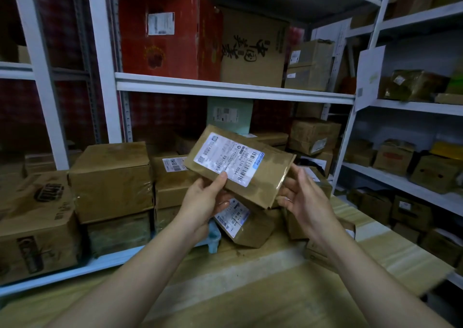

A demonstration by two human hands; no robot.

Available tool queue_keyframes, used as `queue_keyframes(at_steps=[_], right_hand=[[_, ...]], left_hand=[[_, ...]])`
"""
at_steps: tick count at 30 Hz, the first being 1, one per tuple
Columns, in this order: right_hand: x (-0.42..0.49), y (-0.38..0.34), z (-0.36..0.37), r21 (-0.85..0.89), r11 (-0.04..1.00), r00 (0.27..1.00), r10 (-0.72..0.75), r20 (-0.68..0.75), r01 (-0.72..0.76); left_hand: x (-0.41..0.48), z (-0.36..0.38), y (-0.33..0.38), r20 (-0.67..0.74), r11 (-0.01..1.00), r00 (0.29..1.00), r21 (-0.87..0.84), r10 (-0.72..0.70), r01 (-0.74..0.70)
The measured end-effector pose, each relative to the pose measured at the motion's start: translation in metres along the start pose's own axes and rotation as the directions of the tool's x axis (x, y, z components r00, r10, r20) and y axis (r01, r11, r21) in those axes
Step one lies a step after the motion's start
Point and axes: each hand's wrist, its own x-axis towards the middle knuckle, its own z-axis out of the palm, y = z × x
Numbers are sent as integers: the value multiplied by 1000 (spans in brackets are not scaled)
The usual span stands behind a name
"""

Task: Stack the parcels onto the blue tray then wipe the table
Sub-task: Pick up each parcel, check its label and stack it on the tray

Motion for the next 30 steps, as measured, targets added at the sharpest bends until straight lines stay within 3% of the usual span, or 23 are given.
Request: queue_keyframes(at_steps=[10, 15, 18, 22, 30], right_hand=[[2, 0, 4, -97, 990, 995, -97, 28, 99], [5, -2, 7, -25, 986, 976, -166, -138, 164], [7, -7, 2, 13, 992, 973, -118, -199, 123], [5, -8, -3, 28, 996, 975, -71, -211, 79], [-7, -10, 0, 100, 995, 982, 13, -187, 6]], left_hand=[[-3, 8, 8, 31, 997, 998, 60, -47, 45], [-5, 13, 12, 67, 996, 994, 28, -87, 85], [-7, 10, 11, 38, 997, 999, 71, -27, 25], [-13, 11, 11, 62, 961, 997, 267, 51, -66], [-13, 11, 7, 36, 949, 999, 315, 3, -14]])
